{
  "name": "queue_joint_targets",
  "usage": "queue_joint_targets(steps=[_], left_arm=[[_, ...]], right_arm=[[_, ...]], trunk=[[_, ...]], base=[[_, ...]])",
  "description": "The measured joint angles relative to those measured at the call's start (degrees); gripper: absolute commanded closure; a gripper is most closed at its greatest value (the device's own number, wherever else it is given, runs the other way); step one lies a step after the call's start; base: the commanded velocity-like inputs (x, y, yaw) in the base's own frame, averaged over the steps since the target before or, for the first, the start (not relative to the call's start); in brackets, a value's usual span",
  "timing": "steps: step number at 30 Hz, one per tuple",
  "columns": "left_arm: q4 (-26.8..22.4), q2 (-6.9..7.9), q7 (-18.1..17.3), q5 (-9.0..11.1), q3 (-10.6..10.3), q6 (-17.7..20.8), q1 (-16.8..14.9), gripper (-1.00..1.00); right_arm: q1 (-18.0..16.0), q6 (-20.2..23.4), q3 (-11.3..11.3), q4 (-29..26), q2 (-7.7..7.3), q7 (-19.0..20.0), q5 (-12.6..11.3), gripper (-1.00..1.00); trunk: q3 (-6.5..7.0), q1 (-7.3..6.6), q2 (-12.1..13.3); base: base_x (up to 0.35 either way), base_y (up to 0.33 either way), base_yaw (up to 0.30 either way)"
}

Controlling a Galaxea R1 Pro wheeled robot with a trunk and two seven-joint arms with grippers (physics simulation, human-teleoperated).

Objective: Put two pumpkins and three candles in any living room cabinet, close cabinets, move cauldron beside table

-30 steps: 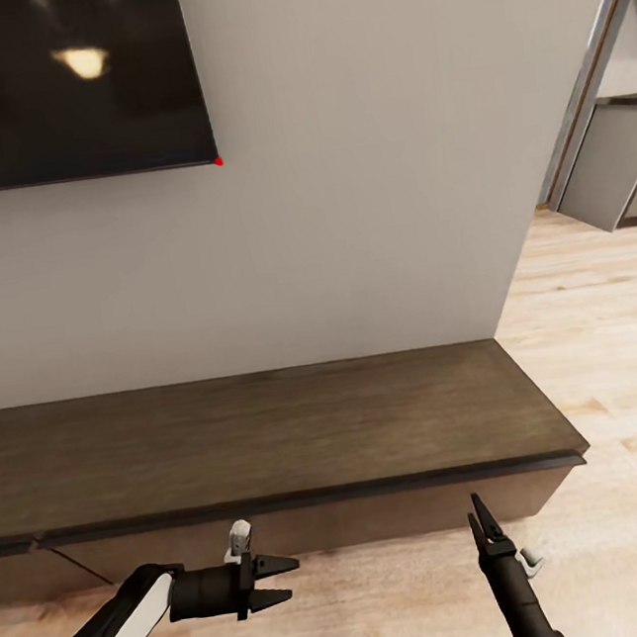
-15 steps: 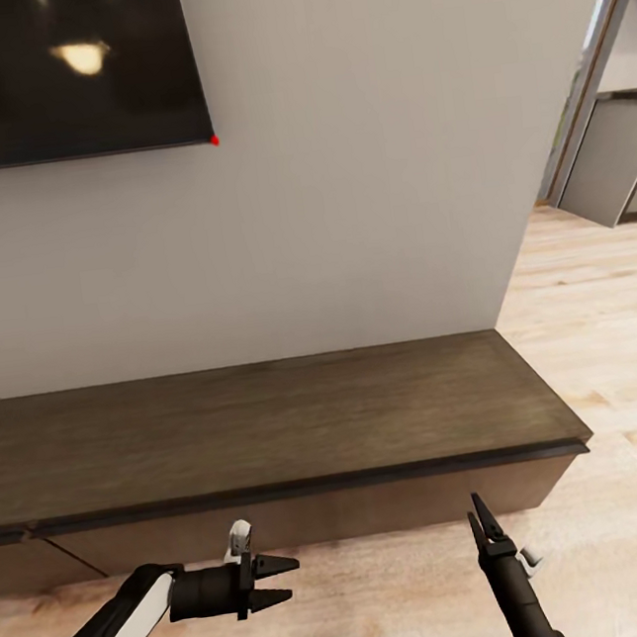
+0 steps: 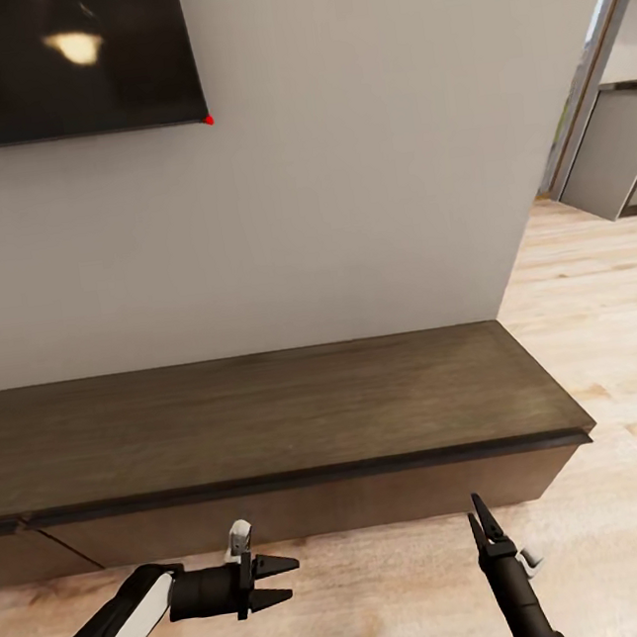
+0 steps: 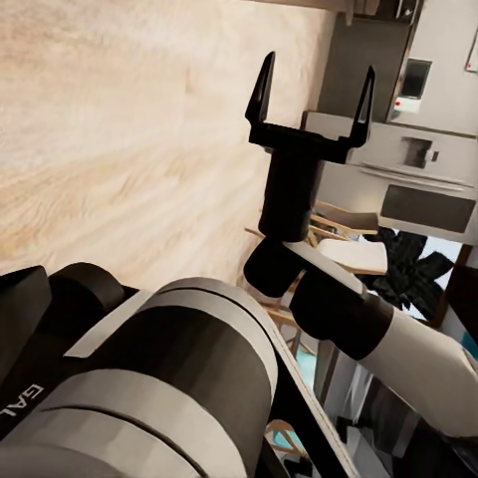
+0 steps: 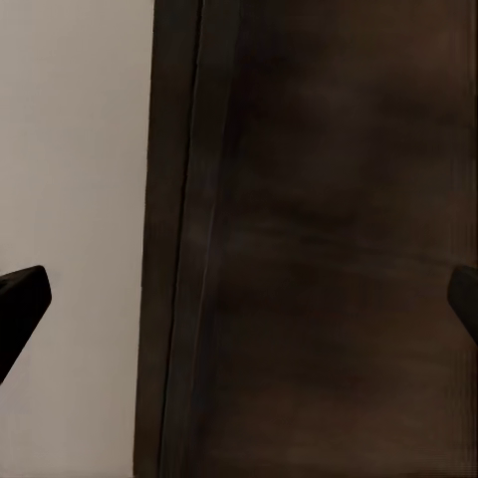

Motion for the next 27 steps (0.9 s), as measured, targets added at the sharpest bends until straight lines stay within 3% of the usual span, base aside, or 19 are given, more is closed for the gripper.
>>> queue_joint_targets(steps=[9, 27], left_arm=[[0.00, 0.08, -0.17, 0.41, 0.02, -0.06, 0.00, -1.00], [-0.01, 0.00, -0.10, 0.34, 0.02, -0.17, 0.00, -1.00]], right_arm=[[0.00, 0.00, 0.00, -0.07, 0.01, 0.00, 0.02, -1.00], [0.00, 0.00, 0.02, 0.28, 0.01, 0.00, -0.06, -1.00]], trunk=[[-0.01, 0.00, 0.00], [-0.01, -0.02, 0.00]], base=[[0.002, 0.000, 0.000], [0.096, 0.012, 0.000]])
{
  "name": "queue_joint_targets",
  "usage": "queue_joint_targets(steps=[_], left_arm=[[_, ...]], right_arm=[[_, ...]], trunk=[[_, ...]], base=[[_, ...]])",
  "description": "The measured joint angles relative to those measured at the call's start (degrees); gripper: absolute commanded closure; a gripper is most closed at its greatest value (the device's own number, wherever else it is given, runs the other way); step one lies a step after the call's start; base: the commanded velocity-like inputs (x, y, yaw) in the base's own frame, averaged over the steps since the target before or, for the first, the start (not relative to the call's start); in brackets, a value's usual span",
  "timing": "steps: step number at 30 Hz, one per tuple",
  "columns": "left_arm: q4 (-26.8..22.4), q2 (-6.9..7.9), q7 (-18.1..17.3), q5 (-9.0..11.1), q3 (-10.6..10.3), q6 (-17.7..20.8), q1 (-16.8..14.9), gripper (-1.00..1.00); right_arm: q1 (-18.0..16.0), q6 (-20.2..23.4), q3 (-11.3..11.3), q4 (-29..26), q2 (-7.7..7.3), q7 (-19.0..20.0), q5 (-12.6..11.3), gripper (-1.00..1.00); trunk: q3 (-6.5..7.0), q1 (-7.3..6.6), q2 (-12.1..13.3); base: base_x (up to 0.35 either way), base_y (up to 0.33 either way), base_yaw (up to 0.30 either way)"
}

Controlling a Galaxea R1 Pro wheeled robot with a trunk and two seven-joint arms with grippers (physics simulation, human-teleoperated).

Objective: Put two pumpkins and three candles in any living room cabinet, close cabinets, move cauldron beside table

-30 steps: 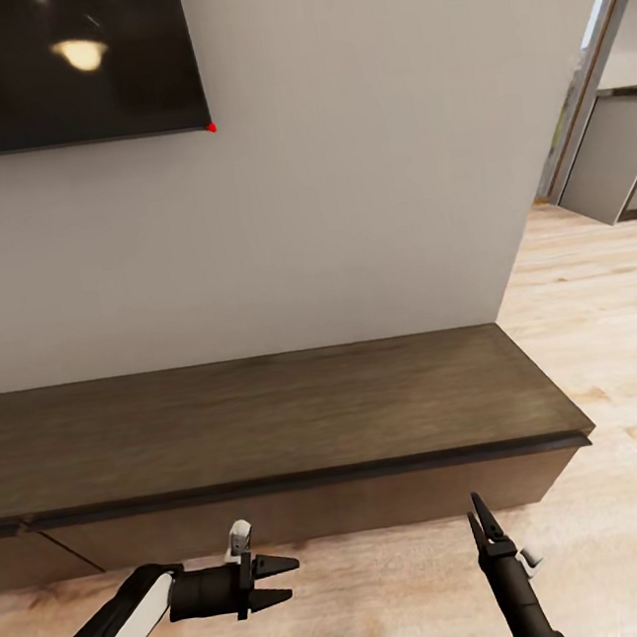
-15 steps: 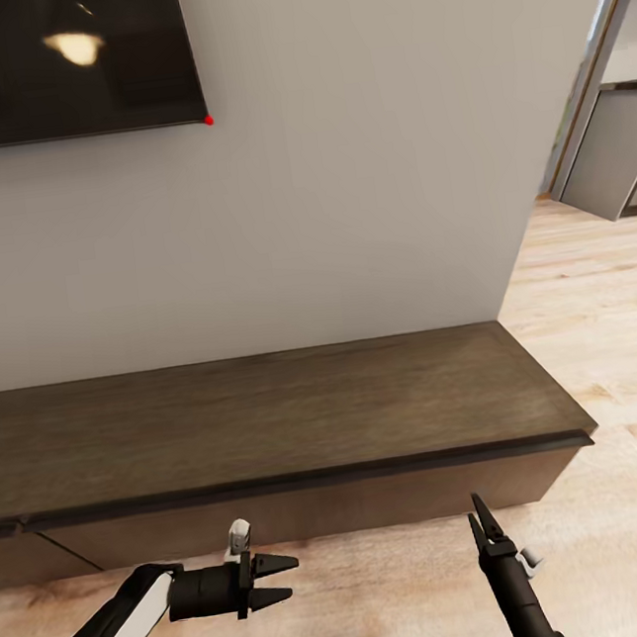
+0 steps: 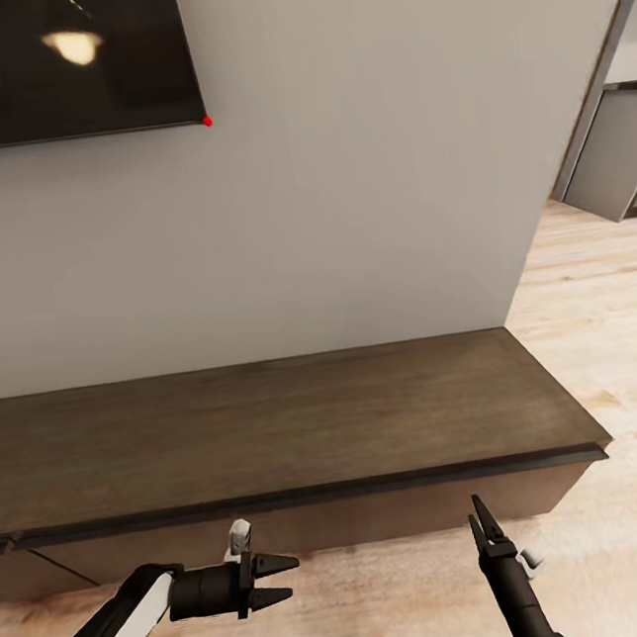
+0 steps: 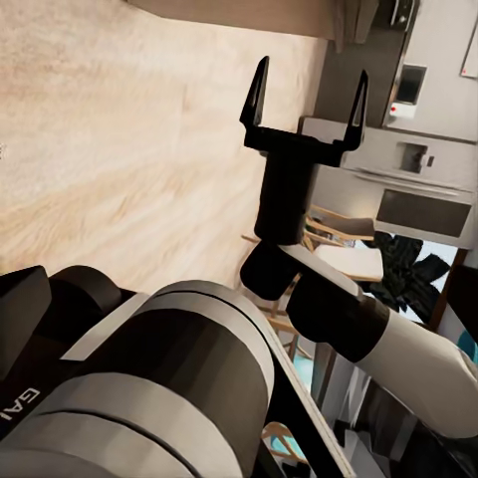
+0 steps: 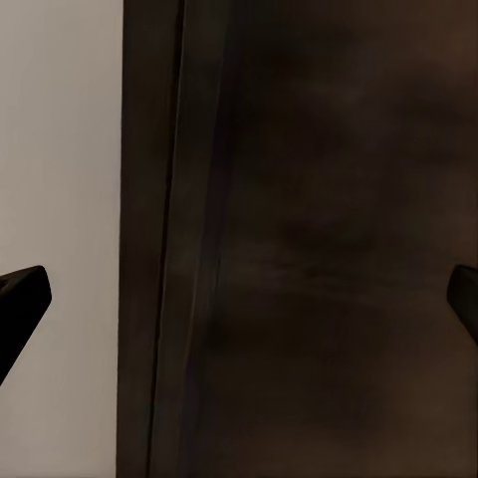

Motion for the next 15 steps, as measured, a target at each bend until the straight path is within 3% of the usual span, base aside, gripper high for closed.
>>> queue_joint_targets(steps=[15], left_arm=[[0.00, 0.00, 0.00, 0.03, 0.00, -0.01, 0.00, -1.00]], right_arm=[[0.02, 0.01, -0.02, -0.09, 0.00, 2.17, 0.04, -1.00]], trunk=[[0.00, 0.01, 0.00]], base=[[0.015, 0.004, 0.000]])
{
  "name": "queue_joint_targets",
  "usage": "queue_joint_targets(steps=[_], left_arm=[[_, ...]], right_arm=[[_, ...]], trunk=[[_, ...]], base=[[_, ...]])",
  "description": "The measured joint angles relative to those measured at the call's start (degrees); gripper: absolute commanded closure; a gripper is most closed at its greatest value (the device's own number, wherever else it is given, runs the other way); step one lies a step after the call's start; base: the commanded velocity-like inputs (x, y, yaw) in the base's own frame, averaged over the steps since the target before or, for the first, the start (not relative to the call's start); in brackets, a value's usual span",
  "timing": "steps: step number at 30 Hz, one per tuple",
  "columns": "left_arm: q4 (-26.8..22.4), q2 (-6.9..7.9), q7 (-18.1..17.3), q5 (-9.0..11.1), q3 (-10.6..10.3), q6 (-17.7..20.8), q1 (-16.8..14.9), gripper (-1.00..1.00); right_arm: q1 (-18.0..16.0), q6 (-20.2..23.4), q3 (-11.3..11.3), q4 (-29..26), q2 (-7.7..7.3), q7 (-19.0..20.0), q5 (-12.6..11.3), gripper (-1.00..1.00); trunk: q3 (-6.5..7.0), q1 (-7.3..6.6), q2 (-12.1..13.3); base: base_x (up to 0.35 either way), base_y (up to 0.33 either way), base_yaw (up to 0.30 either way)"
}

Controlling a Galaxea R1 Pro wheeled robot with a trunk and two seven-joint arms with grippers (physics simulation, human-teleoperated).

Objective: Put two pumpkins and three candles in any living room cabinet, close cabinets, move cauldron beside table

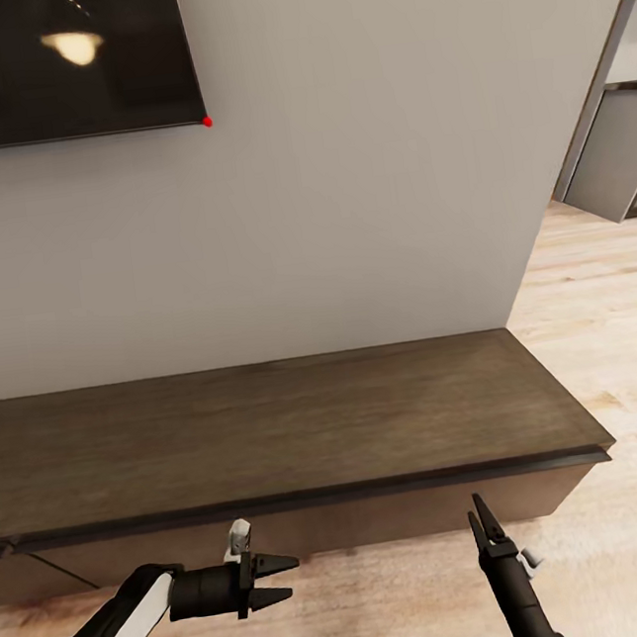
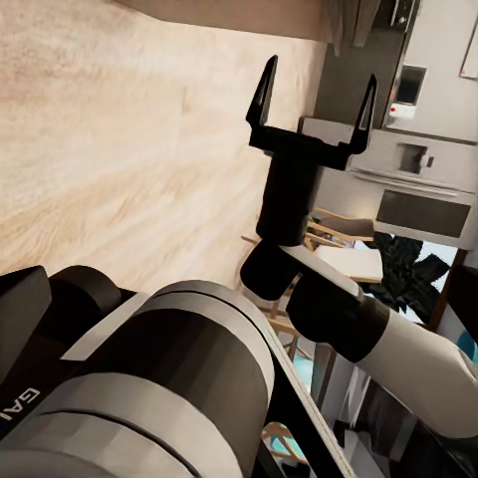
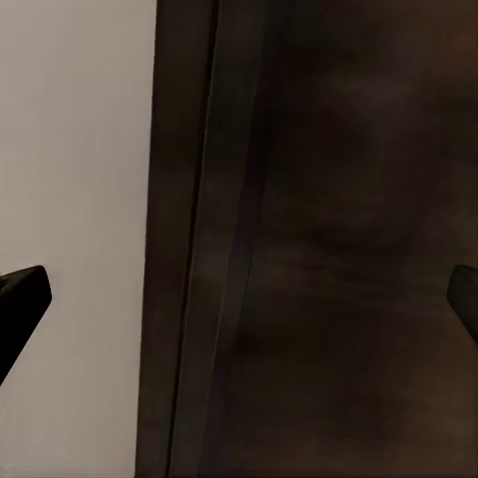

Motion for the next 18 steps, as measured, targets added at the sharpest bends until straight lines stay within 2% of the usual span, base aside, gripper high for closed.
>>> queue_joint_targets(steps=[18], left_arm=[[0.00, 0.00, 0.00, -0.03, 0.00, -0.08, 0.00, -1.00]], right_arm=[[-0.01, 0.00, 0.01, 0.18, 0.00, 0.09, -0.06, -1.00]], trunk=[[0.00, 0.00, 0.00]], base=[[0.050, 0.011, 0.000]])
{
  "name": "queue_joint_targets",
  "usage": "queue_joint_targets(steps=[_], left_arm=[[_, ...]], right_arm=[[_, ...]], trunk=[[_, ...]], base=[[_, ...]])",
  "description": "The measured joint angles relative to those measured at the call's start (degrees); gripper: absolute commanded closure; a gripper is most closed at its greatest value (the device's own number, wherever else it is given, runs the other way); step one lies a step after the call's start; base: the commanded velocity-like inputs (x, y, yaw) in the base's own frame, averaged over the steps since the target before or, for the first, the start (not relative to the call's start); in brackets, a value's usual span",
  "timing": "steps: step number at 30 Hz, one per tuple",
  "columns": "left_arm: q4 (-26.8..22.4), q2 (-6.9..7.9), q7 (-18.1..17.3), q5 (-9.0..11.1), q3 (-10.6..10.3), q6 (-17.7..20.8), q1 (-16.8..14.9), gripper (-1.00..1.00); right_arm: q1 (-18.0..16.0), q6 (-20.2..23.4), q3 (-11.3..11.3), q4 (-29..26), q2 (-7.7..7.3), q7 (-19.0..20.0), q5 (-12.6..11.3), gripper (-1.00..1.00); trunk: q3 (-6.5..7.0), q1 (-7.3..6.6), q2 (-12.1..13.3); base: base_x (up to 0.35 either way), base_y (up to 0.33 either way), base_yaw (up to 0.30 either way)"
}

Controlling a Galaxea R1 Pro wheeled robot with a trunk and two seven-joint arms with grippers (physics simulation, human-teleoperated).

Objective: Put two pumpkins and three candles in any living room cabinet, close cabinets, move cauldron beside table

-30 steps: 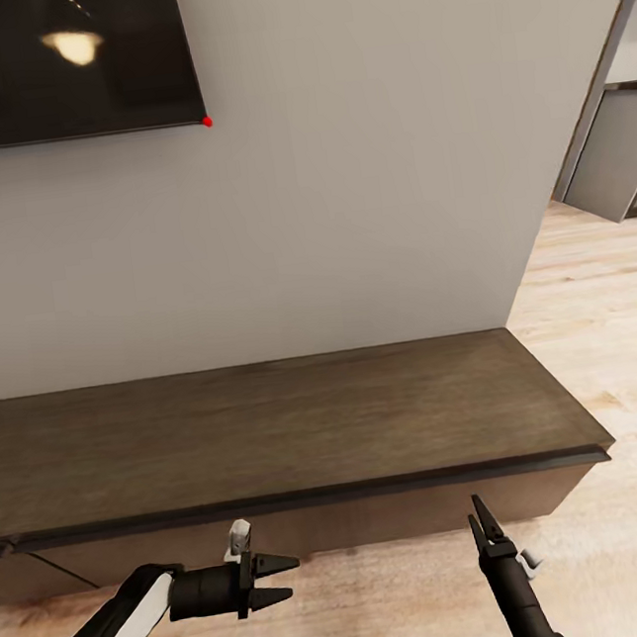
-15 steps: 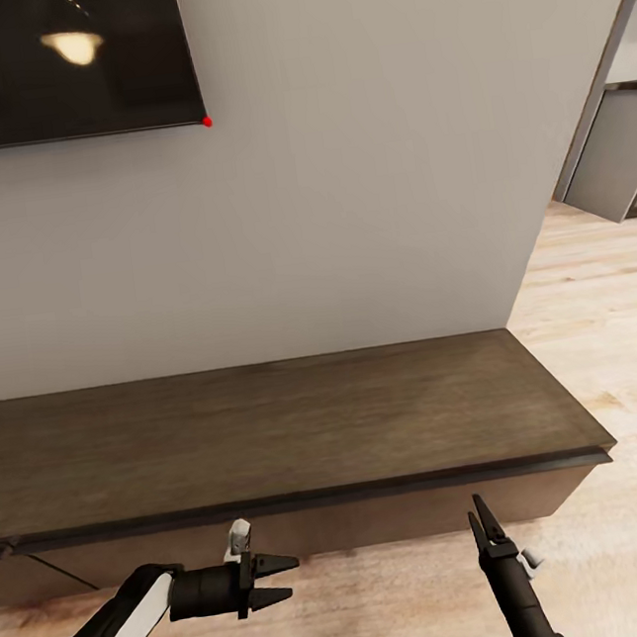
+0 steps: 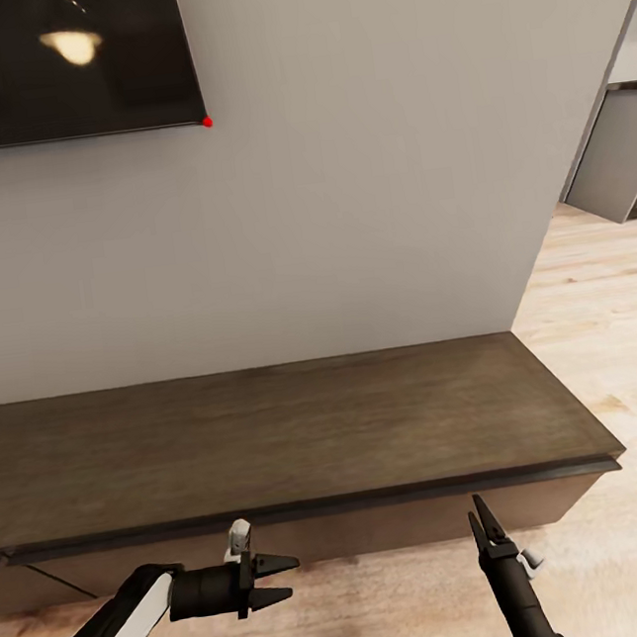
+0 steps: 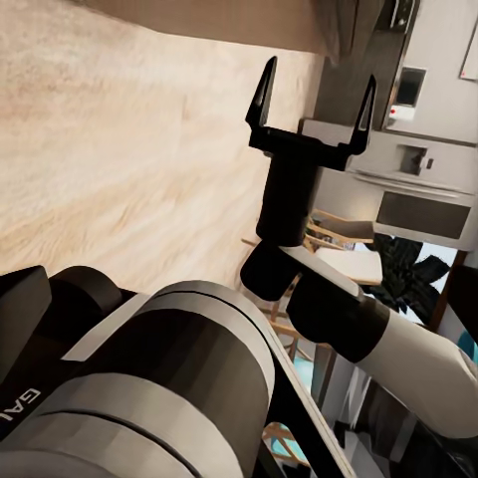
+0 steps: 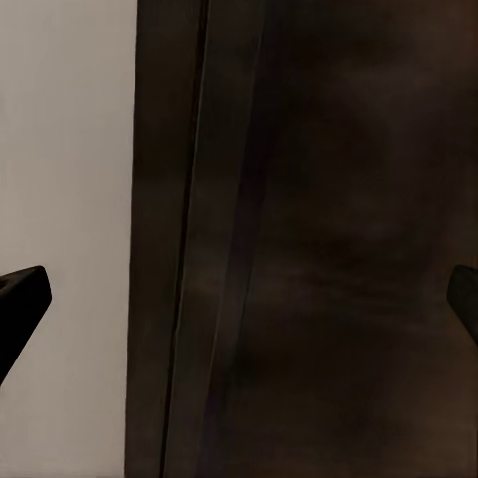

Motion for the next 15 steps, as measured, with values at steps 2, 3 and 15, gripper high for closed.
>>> queue_joint_targets(steps=[2, 3, 15], left_arm=[[0.00, 0.00, 0.00, 0.02, 0.00, 0.00, 0.00, -1.00], [0.00, 0.00, 0.00, 0.02, 0.00, 0.00, 0.00, -1.00], [1.13, 0.00, -0.01, -0.20, 0.01, -0.08, 0.00, -1.00]], right_arm=[[0.02, 0.00, 0.00, 0.00, 0.00, 0.02, 0.00, -1.00], [0.02, 0.00, 0.00, 0.00, 0.00, -0.01, 0.00, -1.00], [0.00, 0.00, 0.00, 0.00, 0.00, -0.14, -0.07, -1.00]], trunk=[[0.00, 0.00, 0.00], [0.00, 0.00, 0.00], [0.00, 0.00, 0.00]], base=[[0.034, 0.005, 0.000], [0.078, 0.002, 0.000], [0.047, 0.000, 0.000]])
